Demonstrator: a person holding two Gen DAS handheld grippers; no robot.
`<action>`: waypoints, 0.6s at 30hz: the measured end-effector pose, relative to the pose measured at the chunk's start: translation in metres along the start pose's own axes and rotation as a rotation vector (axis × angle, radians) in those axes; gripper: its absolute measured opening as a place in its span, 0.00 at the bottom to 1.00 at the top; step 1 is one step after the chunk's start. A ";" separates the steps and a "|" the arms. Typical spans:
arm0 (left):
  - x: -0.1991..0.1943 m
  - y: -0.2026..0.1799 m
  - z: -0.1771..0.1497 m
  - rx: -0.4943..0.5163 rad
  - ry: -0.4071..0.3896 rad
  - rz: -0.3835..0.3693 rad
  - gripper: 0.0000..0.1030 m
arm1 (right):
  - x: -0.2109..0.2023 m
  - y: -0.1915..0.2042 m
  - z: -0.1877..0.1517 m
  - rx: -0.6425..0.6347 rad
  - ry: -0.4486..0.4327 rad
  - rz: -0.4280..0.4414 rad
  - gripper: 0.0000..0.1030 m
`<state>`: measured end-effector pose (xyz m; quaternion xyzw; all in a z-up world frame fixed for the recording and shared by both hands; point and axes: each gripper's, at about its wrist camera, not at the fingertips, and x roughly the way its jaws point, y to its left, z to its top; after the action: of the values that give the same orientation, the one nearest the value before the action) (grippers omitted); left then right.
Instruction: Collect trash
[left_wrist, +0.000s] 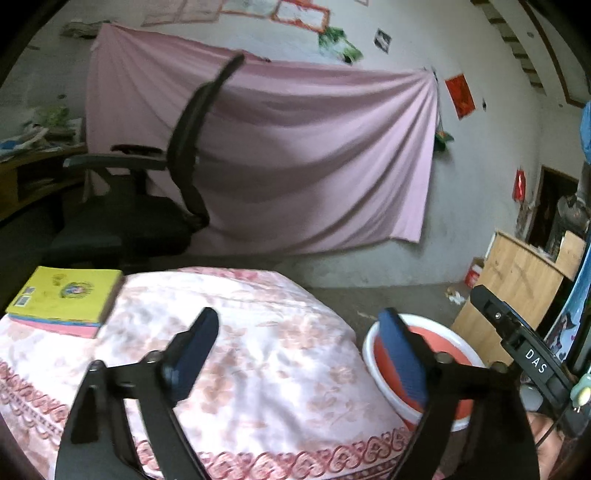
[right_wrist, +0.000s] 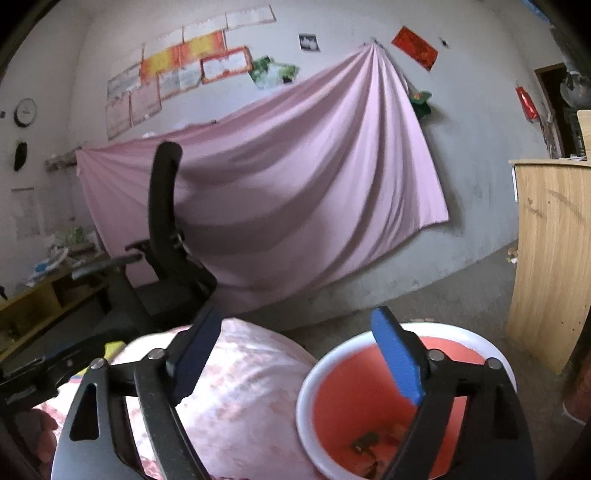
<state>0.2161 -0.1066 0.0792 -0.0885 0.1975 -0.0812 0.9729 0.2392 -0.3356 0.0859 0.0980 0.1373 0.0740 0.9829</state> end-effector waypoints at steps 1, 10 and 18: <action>-0.006 0.004 0.000 -0.001 -0.011 -0.001 0.87 | -0.002 0.004 0.000 -0.005 -0.007 0.003 0.83; -0.057 0.028 -0.007 -0.001 -0.084 0.048 0.96 | -0.034 0.040 -0.010 -0.044 -0.084 0.032 1.00; -0.095 0.047 -0.022 -0.022 -0.126 0.103 0.96 | -0.066 0.070 -0.024 -0.094 -0.118 0.055 1.00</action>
<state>0.1264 -0.0457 0.0847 -0.0936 0.1412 -0.0234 0.9853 0.1608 -0.2752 0.0949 0.0598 0.0728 0.1014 0.9904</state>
